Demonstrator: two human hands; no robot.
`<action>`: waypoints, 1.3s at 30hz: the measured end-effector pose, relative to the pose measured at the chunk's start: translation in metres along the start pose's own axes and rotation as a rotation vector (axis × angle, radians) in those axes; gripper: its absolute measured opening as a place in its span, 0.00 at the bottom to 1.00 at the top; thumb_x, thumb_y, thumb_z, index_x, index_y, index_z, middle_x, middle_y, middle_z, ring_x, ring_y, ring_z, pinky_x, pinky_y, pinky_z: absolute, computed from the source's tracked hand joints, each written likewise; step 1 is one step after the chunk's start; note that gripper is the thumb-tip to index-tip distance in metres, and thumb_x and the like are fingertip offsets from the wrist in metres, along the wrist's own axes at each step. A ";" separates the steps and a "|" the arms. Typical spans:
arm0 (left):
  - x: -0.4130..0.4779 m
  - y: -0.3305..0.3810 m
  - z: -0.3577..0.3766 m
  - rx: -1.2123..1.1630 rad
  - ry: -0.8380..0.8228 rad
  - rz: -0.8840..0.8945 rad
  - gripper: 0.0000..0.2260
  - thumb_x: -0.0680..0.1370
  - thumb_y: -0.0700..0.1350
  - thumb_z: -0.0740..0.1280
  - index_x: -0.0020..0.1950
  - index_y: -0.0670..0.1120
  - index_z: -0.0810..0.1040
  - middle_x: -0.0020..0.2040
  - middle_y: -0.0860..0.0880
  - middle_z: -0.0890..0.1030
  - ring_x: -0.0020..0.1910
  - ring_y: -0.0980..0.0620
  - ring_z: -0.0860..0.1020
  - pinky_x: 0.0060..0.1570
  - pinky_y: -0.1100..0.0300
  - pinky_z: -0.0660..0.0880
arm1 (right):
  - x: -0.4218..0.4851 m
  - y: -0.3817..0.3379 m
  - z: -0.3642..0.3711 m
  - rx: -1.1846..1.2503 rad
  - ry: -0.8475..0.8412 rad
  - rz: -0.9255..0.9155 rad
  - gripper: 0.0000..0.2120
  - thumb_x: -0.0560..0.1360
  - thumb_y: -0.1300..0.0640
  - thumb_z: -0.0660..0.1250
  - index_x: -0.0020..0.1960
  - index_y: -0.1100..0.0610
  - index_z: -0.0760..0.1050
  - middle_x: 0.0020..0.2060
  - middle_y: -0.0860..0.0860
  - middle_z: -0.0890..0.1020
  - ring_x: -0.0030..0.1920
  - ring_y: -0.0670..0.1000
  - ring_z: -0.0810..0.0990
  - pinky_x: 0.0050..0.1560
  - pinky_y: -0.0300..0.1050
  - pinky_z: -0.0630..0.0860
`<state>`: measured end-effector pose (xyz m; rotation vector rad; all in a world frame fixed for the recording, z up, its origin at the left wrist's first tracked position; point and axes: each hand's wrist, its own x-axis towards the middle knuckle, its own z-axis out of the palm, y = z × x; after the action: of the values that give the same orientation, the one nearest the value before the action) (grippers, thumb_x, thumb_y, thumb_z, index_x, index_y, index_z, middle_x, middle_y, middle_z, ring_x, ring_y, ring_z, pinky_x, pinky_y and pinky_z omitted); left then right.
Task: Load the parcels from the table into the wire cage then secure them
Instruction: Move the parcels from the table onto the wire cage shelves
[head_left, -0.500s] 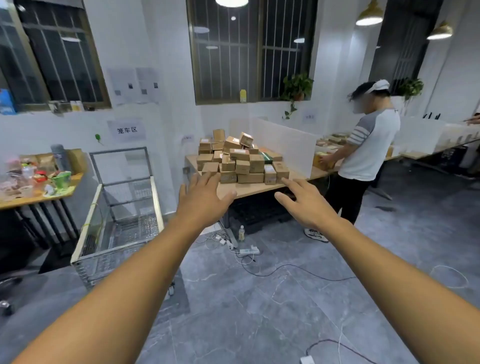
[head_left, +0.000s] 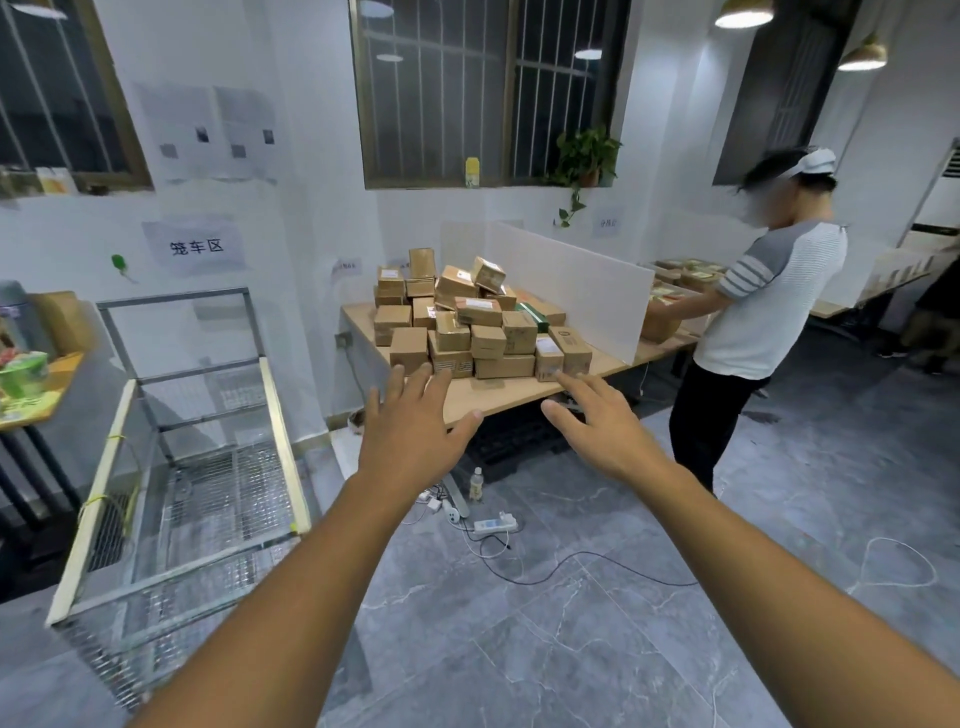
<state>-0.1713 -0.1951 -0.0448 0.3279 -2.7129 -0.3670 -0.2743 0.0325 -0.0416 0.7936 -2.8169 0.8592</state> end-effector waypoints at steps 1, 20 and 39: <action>0.012 -0.008 0.005 0.000 -0.004 -0.004 0.32 0.83 0.66 0.55 0.84 0.53 0.57 0.84 0.49 0.57 0.84 0.44 0.49 0.80 0.40 0.47 | 0.013 0.000 0.006 -0.004 0.001 0.008 0.32 0.82 0.35 0.56 0.82 0.47 0.60 0.81 0.52 0.62 0.81 0.54 0.56 0.80 0.57 0.55; 0.308 -0.077 0.190 0.000 -0.117 -0.190 0.31 0.83 0.64 0.59 0.82 0.52 0.62 0.83 0.51 0.61 0.83 0.46 0.54 0.79 0.41 0.53 | 0.344 0.126 0.124 0.118 -0.159 -0.011 0.30 0.83 0.37 0.57 0.81 0.48 0.62 0.80 0.52 0.63 0.81 0.53 0.57 0.80 0.54 0.55; 0.564 -0.306 0.330 0.027 -0.099 -0.415 0.26 0.83 0.63 0.60 0.77 0.51 0.69 0.80 0.45 0.66 0.80 0.42 0.59 0.78 0.42 0.58 | 0.663 0.094 0.344 0.207 -0.364 0.000 0.32 0.83 0.38 0.59 0.82 0.51 0.60 0.80 0.51 0.63 0.80 0.52 0.61 0.77 0.50 0.61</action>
<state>-0.7572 -0.5690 -0.2397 0.9081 -2.7344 -0.4690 -0.8707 -0.3887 -0.2230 1.0774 -3.0672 1.1232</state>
